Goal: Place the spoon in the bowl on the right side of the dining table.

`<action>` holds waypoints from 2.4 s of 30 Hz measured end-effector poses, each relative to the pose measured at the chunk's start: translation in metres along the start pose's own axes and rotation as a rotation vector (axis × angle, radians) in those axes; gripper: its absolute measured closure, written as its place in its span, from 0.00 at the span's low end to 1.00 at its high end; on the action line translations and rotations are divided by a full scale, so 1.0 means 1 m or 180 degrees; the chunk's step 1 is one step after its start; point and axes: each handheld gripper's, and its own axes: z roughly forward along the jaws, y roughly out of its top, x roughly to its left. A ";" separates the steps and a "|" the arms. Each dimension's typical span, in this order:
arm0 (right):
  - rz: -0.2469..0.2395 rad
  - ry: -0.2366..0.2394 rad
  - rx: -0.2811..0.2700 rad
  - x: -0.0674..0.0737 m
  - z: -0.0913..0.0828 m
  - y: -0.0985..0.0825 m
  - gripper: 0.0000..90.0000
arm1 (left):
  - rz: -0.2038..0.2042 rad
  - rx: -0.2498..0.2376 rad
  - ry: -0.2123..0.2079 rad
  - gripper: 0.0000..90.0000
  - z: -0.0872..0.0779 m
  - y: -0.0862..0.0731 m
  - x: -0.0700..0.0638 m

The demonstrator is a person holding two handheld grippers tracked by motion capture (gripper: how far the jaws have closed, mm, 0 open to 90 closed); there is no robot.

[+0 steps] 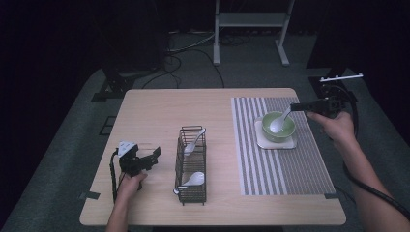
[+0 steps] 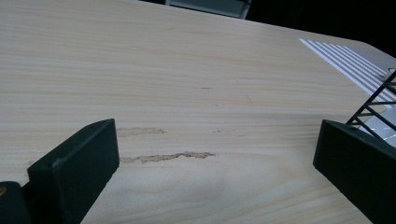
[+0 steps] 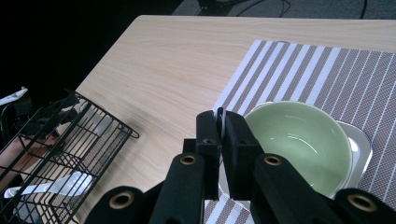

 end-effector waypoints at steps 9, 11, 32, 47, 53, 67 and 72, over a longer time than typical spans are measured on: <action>0.0058 -0.0029 -0.0014 -0.005 0.003 0.000 0.95 | 0.0000 -0.0002 0.0001 0.00 0.000 0.000 0.000; 0.0066 -0.0041 -0.0015 -0.007 0.004 -0.001 0.95 | 0.0000 -0.0001 0.0001 0.00 0.000 0.000 0.000; 0.0145 -0.0104 -0.0013 -0.017 0.015 -0.005 0.95 | 0.0009 0.0012 0.0001 0.00 0.000 0.000 0.000; 0.0184 -0.0134 0.0006 -0.023 0.024 -0.009 0.95 | 0.0013 0.0008 0.0003 0.00 0.000 0.000 0.000; 0.0206 -0.0147 0.0035 -0.026 0.027 -0.011 0.95 | 0.0010 0.0011 0.0001 0.00 0.000 0.000 0.000; 0.0235 -0.0188 0.0069 -0.032 0.034 -0.015 0.94 | 0.0011 0.0009 0.0002 0.00 0.000 0.000 0.000; 0.0259 -0.0201 0.0083 -0.036 0.035 -0.017 0.94 | 0.0014 0.0009 0.0005 0.00 0.000 0.000 0.000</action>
